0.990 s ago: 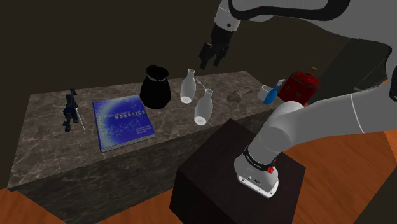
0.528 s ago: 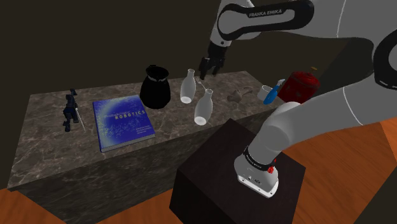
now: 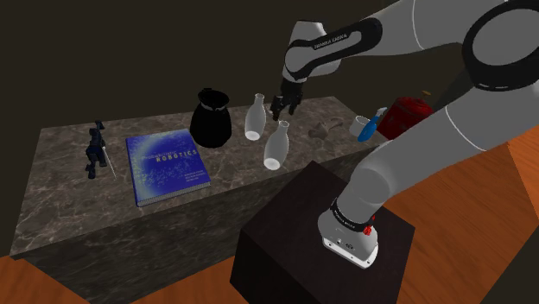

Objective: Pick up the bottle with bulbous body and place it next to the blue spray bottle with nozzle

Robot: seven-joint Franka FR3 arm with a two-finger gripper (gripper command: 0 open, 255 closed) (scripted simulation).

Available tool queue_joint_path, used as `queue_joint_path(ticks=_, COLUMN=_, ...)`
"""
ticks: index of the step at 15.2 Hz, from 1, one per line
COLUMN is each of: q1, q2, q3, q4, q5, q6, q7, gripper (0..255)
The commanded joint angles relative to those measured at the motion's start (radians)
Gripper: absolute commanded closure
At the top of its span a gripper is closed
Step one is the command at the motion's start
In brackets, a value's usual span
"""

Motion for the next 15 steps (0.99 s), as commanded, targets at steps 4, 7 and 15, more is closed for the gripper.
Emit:
queue_joint_path(ticks=4, q1=-0.021, q2=0.126, q3=-0.025, q4=-0.003, q5=-0.021, q6=0.113, q7=-0.02, gripper=0)
queue_joint_path(ticks=7, q1=-0.02, q2=0.156, q3=-0.028, q4=-0.02, q5=-0.018, q6=0.16, q7=-0.023, gripper=0)
queue_joint_path(ticks=15, q1=-0.019, q2=0.195, q3=-0.03, q4=-0.038, q5=-0.013, q6=0.216, q7=-0.027, gripper=0)
